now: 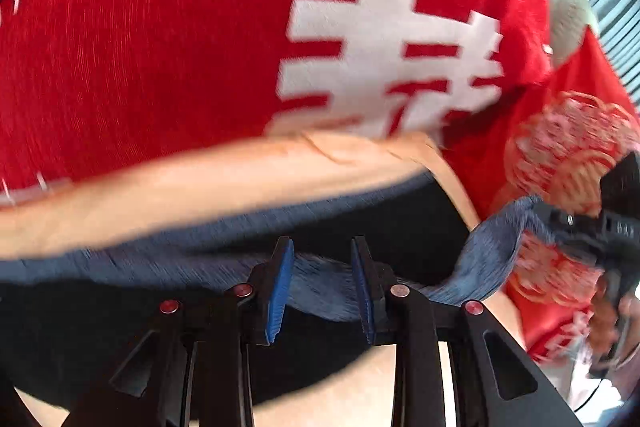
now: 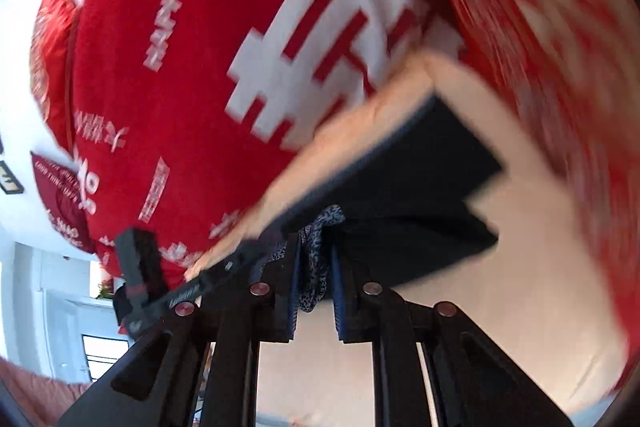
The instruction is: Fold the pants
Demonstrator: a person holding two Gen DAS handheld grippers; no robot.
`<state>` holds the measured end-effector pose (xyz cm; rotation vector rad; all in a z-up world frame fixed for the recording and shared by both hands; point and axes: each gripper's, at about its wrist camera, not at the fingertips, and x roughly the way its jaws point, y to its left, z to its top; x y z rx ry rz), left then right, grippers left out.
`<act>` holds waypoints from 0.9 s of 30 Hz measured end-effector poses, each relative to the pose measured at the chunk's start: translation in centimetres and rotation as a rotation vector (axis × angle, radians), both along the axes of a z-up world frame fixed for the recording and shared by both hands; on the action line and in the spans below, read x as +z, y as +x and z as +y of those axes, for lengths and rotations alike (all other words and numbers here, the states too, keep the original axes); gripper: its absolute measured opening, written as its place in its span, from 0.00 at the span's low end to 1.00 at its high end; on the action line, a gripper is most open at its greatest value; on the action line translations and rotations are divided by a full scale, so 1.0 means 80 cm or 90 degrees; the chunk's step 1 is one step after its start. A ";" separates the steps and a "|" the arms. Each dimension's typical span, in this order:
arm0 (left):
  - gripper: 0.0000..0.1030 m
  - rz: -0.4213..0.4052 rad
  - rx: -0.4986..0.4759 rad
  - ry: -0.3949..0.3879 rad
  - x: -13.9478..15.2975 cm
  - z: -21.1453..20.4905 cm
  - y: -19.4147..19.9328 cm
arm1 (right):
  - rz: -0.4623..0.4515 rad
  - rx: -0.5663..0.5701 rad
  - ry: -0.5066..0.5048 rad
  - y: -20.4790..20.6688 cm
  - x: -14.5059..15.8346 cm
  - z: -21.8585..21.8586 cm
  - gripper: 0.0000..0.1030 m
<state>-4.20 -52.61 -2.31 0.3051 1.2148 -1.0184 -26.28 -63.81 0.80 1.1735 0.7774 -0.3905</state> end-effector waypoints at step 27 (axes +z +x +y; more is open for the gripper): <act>0.67 -0.082 0.150 0.275 -0.125 0.125 0.038 | 0.270 -0.027 -0.087 -0.001 -0.094 -0.030 0.05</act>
